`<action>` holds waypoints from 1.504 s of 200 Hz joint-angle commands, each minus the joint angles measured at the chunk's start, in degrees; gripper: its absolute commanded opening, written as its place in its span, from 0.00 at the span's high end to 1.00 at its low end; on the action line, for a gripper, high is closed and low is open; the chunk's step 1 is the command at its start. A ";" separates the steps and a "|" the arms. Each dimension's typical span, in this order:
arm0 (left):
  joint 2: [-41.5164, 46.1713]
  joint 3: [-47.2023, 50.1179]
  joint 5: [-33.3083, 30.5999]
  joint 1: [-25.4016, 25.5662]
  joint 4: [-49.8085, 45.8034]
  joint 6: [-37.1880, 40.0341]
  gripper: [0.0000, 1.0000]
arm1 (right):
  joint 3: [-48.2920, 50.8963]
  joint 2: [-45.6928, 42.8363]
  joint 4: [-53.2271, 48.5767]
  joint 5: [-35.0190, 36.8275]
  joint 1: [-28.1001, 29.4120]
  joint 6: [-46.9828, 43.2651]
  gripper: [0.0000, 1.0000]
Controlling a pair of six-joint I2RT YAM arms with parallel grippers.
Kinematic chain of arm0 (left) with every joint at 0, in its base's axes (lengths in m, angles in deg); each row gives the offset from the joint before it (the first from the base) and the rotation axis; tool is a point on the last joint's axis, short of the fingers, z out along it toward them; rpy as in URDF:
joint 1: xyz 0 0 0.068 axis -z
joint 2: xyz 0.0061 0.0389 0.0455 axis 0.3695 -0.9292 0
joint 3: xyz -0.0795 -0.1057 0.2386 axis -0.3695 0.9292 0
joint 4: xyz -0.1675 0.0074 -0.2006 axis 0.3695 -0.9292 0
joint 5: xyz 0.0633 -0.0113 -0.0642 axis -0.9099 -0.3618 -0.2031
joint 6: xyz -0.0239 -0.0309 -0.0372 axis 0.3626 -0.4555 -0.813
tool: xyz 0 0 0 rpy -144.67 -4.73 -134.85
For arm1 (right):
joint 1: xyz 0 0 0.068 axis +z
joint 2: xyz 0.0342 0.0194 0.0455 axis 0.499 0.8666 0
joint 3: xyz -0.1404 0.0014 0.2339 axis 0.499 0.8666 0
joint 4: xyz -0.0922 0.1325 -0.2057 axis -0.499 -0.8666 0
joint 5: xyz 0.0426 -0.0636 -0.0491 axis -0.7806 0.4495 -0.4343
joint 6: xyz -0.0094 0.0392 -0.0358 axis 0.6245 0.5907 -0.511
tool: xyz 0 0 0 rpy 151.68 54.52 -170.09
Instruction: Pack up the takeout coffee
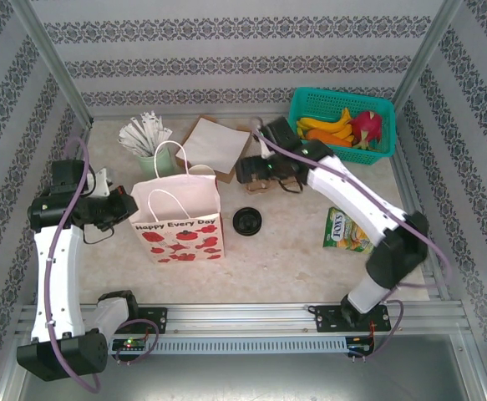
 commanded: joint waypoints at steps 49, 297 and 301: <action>2.46 2.61 0.79 6.56 2.60 -8.39 0.94 | 21.56 0.13 15.34 -12.68 4.16 19.71 0.02; 1.13 -1.00 -9.56 14.41 -2.24 -6.52 0.89 | -10.32 26.22 -1.78 6.18 -9.48 -10.78 0.46; 1.17 -1.00 -9.36 14.40 -2.22 -6.66 0.89 | -10.89 26.83 -2.08 6.57 -9.48 -10.89 0.47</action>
